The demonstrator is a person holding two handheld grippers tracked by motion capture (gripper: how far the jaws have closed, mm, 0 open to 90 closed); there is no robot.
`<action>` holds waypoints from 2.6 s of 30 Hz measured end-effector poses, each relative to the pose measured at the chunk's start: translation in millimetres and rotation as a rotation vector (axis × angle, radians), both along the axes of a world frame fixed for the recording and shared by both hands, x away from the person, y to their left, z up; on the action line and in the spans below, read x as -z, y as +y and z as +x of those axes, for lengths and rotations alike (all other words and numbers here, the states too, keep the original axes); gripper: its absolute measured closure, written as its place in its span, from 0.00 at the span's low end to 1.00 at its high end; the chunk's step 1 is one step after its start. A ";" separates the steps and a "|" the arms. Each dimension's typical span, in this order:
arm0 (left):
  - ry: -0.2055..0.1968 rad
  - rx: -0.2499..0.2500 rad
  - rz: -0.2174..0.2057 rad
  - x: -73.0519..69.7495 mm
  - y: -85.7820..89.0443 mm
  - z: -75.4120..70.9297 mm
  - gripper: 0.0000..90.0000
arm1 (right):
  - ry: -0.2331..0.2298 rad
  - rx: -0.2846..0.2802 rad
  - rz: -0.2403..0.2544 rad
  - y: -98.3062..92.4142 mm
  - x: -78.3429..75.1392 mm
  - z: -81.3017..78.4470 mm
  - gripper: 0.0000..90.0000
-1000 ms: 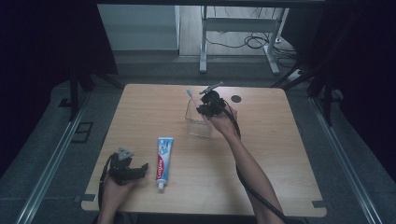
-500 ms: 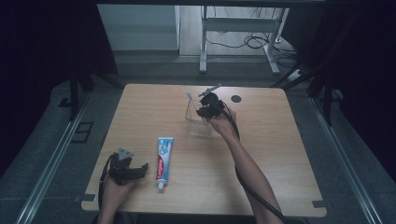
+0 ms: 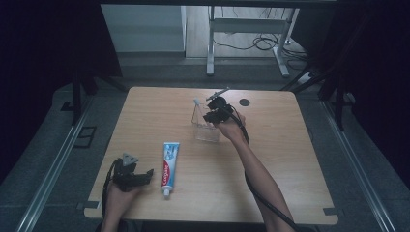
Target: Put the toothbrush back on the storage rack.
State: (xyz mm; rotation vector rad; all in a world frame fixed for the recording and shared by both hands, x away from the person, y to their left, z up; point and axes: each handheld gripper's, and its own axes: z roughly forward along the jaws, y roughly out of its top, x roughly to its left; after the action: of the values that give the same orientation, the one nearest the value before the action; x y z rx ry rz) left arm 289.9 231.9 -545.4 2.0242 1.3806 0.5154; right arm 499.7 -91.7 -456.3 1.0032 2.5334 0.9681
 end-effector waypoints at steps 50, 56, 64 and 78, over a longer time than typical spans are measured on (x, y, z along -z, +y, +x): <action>0.002 -0.009 0.004 -0.2 -0.6 0.5 0.14 | -0.077 -0.104 0.082 -34.3 -42.3 -58.9 0.16; 0.001 -0.015 0.004 -0.2 -1.3 0.2 0.14 | -0.080 -0.108 0.083 -41.7 -42.3 -67.1 0.15; -0.001 -0.015 0.004 -0.2 -1.5 -0.1 0.14 | -0.084 -0.107 0.086 -52.5 -41.3 -76.6 0.14; 0.000 -0.018 0.002 -0.1 -1.6 -0.2 0.14 | -0.080 -0.094 0.114 -70.9 -39.0 -96.1 0.14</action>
State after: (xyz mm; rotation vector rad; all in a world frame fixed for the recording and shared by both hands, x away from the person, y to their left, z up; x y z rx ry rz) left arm 289.7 230.4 -545.3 2.0152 1.3999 0.5250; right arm 403.7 -162.6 -417.3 0.8628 2.5029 1.1668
